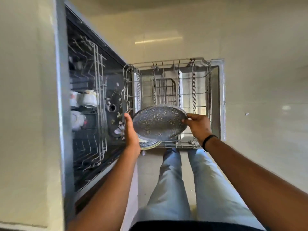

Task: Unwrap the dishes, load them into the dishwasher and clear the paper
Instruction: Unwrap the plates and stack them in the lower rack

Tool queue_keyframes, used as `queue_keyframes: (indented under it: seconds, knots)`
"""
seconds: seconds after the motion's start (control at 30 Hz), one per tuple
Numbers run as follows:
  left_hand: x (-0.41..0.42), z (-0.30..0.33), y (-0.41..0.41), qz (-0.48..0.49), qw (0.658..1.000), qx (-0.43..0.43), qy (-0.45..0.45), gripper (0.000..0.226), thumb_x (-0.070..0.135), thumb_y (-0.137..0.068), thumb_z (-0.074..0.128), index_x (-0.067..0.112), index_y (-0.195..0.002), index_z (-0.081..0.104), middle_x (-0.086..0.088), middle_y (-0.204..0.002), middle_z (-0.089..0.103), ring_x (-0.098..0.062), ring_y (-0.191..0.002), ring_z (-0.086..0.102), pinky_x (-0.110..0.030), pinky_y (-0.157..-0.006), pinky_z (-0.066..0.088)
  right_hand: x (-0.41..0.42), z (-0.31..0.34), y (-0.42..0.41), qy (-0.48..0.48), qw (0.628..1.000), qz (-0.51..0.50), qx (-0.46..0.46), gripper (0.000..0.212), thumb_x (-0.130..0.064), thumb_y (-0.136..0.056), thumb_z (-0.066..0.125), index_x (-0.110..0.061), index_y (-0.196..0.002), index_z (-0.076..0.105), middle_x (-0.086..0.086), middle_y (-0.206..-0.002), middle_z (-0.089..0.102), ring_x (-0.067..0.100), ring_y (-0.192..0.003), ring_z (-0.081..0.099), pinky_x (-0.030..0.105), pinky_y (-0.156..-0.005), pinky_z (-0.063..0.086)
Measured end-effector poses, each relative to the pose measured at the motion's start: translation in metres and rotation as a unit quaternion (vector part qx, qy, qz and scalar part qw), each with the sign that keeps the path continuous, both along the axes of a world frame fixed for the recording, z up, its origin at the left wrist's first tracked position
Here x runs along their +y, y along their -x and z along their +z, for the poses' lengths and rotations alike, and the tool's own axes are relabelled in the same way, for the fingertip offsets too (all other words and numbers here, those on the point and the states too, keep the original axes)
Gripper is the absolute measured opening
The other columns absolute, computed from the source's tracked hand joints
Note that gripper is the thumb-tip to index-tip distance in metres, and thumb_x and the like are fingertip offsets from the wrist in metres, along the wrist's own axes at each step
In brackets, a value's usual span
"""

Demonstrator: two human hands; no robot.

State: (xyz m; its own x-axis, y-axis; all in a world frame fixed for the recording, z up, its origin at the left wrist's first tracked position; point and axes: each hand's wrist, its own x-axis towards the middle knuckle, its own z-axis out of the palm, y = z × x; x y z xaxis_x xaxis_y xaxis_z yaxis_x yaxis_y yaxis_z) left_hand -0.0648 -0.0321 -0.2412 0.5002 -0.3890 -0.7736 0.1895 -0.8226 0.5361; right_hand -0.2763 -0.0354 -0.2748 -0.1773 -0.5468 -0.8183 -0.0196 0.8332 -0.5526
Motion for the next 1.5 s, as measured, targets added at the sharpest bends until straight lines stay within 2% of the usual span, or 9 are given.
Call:
queue_keyframes:
  seconds: [0.1,0.17,0.23,0.37,0.47,0.63,0.83,1.13,1.5]
  knots:
    - [0.009,-0.043,-0.019,0.111,0.993,0.033,0.018,0.087,0.085,-0.084,0.036,0.025,-0.146,0.048,-0.006,-0.14,0.058,-0.024,-0.127,0.053,-0.043,-0.109,0.043,0.007,-0.032,-0.008,-0.027,0.999,-0.007,-0.044,0.02,-0.001,-0.089,0.069,-0.018,-0.093,0.077,0.003,-0.072,0.074,0.018,-0.067,0.067,0.026,-0.059,0.052]
    - [0.017,-0.064,-0.031,0.164,0.984,0.058,0.028,0.059,0.07,-0.094,0.042,0.017,-0.107,0.064,-0.004,-0.09,0.064,-0.016,-0.088,0.061,-0.031,-0.081,0.054,0.013,-0.043,-0.012,-0.045,0.996,-0.03,-0.073,0.021,-0.002,-0.093,0.06,-0.012,-0.09,0.078,0.009,-0.074,0.074,0.025,-0.072,0.066,0.035,-0.067,0.055]
    - [0.023,-0.077,-0.038,0.187,0.982,0.04,0.003,0.043,0.049,-0.1,0.053,0.019,-0.071,0.062,0.001,-0.068,0.05,-0.014,-0.068,0.055,-0.032,-0.072,0.052,0.018,-0.049,-0.011,-0.064,0.991,-0.051,-0.102,0.022,-0.008,-0.095,0.055,-0.004,-0.094,0.076,0.012,-0.075,0.073,0.027,-0.073,0.066,0.041,-0.075,0.057]
    - [0.034,-0.096,-0.056,0.153,0.987,0.041,-0.039,0.02,0.03,-0.101,0.054,0.014,-0.097,0.065,-0.003,-0.086,0.064,-0.016,-0.076,0.062,-0.032,-0.068,0.052,0.025,-0.061,-0.011,-0.062,0.992,0.018,-0.105,0.014,-0.015,-0.092,0.072,-0.002,-0.097,0.073,0.003,-0.071,0.071,0.017,-0.062,0.064,0.033,-0.067,0.058]
    - [0.047,-0.11,-0.075,0.136,0.989,0.012,-0.052,0.029,0.032,-0.097,0.058,0.009,-0.111,0.069,-0.003,-0.102,0.074,-0.013,-0.081,0.071,-0.03,-0.071,0.055,0.03,-0.075,-0.016,-0.076,0.989,0.078,-0.098,0.016,-0.004,-0.087,0.075,-0.011,-0.102,0.071,0.003,-0.073,0.07,0.016,-0.061,0.063,0.04,-0.067,0.061]
    - [0.055,-0.149,-0.109,0.128,0.986,-0.089,-0.062,0.054,0.035,-0.052,0.089,0.006,-0.096,0.075,-0.016,-0.095,0.076,-0.034,-0.086,0.075,-0.051,-0.078,0.062,0.035,-0.102,-0.037,-0.116,0.981,0.132,-0.085,0.047,-0.004,-0.086,0.077,-0.016,-0.123,0.051,0.015,-0.089,0.068,0.018,-0.061,0.065,0.031,-0.057,0.058]
    - [0.027,-0.148,-0.1,-0.008,0.971,-0.225,-0.078,0.023,-0.001,-0.071,0.083,0.014,-0.085,0.072,-0.004,-0.082,0.073,-0.015,-0.068,0.069,-0.018,-0.053,0.05,0.034,-0.147,-0.074,-0.186,0.969,0.145,-0.079,0.044,-0.002,-0.086,0.076,-0.009,-0.122,0.054,0.016,-0.091,0.07,0.02,-0.062,0.069,0.041,-0.066,0.062]
    - [0.015,-0.186,-0.114,-0.118,0.945,-0.286,-0.108,0.016,0.001,-0.077,0.08,0.012,-0.089,0.076,-0.008,-0.091,0.077,-0.021,-0.081,0.073,-0.033,-0.076,0.061,0.034,-0.201,-0.093,-0.192,0.964,0.182,-0.034,0.052,-0.009,-0.078,0.084,-0.005,-0.125,0.064,0.016,-0.102,0.074,0.031,-0.086,0.075,0.048,-0.079,0.062]
    - [0.008,-0.207,-0.127,-0.178,0.935,-0.289,-0.107,0.013,0.002,-0.08,0.077,0.013,-0.087,0.077,-0.01,-0.092,0.077,-0.023,-0.083,0.073,-0.039,-0.081,0.062,0.022,-0.203,-0.106,-0.172,0.967,0.188,-0.014,0.023,0.003,-0.087,0.072,0.004,-0.11,0.069,0.015,-0.081,0.071,0.022,-0.064,0.066,0.043,-0.078,0.062]
